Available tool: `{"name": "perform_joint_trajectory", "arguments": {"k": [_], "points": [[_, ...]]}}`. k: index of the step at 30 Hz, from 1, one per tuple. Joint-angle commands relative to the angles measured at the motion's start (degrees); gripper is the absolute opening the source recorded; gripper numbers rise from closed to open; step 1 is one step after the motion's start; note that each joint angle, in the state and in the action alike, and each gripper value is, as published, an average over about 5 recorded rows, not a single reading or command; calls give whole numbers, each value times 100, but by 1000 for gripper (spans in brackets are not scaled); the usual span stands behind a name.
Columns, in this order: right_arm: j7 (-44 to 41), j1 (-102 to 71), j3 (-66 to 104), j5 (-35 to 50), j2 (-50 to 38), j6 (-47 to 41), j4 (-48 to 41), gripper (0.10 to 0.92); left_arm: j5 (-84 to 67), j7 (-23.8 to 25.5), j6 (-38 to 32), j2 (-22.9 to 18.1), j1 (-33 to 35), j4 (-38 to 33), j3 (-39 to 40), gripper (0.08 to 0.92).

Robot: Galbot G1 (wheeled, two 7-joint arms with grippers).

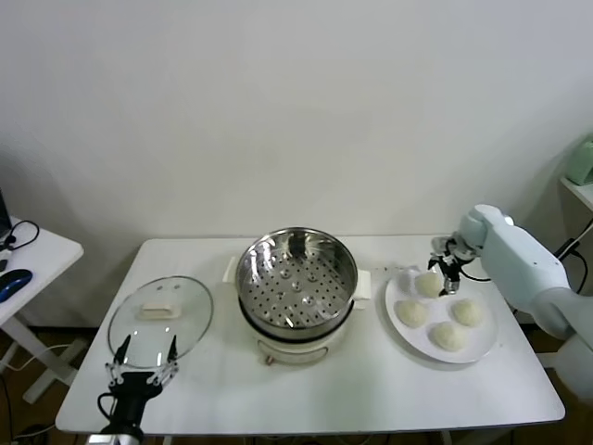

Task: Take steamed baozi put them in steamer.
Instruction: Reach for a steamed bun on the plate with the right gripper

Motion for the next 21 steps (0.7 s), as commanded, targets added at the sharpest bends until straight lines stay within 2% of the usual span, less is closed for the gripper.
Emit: {"name": "perform_joint_trajectory", "arguments": {"k": [1, 6, 13, 21], "points": [[19, -29, 59, -117, 99, 4, -133, 823, 1, -6, 0, -16, 13, -5, 4, 823], [29, -39, 119, -179, 149, 1, -184, 816, -2, -21, -9, -18, 40, -16, -3, 823], [80, -47, 167, -218, 175, 0, -221, 721, -6, -35, -12, -19, 60, -35, -9, 823], [95, -15, 197, -233, 123, 44, -120, 720, -4, -42, -12, -22, 64, -24, -8, 823]]}}
